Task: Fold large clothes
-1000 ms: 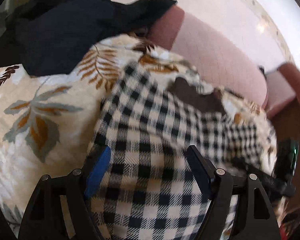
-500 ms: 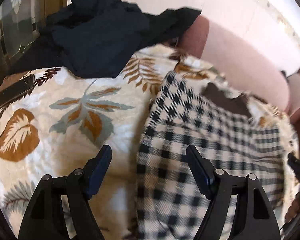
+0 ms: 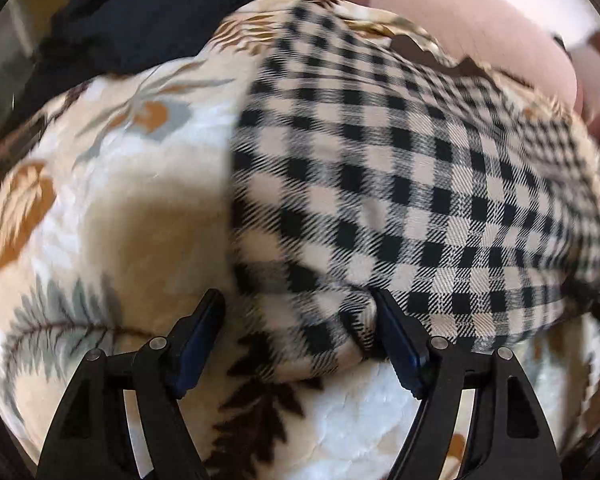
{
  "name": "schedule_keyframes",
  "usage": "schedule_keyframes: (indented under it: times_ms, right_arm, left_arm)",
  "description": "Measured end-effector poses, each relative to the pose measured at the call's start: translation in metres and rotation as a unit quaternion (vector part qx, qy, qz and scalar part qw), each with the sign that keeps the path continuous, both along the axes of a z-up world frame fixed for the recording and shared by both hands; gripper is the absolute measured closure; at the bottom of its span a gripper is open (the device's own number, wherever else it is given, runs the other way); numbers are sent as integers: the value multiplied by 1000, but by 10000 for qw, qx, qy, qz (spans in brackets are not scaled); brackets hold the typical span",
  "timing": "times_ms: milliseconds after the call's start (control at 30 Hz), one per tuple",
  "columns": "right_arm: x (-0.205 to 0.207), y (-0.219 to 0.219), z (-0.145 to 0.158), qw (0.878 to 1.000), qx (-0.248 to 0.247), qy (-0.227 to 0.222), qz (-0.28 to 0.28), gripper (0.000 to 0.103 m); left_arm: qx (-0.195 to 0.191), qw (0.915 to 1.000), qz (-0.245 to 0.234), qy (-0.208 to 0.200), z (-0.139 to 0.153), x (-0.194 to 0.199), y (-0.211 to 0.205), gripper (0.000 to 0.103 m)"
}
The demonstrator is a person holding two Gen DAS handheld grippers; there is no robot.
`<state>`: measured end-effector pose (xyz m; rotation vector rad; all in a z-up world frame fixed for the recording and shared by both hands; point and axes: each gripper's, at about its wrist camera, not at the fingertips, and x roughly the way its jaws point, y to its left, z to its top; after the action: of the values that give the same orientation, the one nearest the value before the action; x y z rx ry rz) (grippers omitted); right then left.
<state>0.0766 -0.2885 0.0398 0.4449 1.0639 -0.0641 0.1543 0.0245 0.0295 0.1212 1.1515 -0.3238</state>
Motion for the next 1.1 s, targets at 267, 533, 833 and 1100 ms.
schedule_keyframes:
  times_ms: [267, 533, 833, 1100]
  right_arm:
    - [-29, 7, 40, 9987, -166, -427, -201, 56]
    - [32, 13, 44, 9847, 1228, -1224, -161, 56]
    - [41, -31, -16, 9753, 2001, -635, -681, 81]
    - [4, -98, -17, 9645, 1966, -741, -1598, 99]
  left_arm:
    - [-1102, 9930, -22, -413, 49, -14, 17, 38]
    - [-1862, 9814, -327, -340, 48, 32, -54, 38]
    - [-854, 9957, -289, -228, 14, 49, -76, 75]
    - [-1312, 9907, 361, -89, 16, 62, -16, 92]
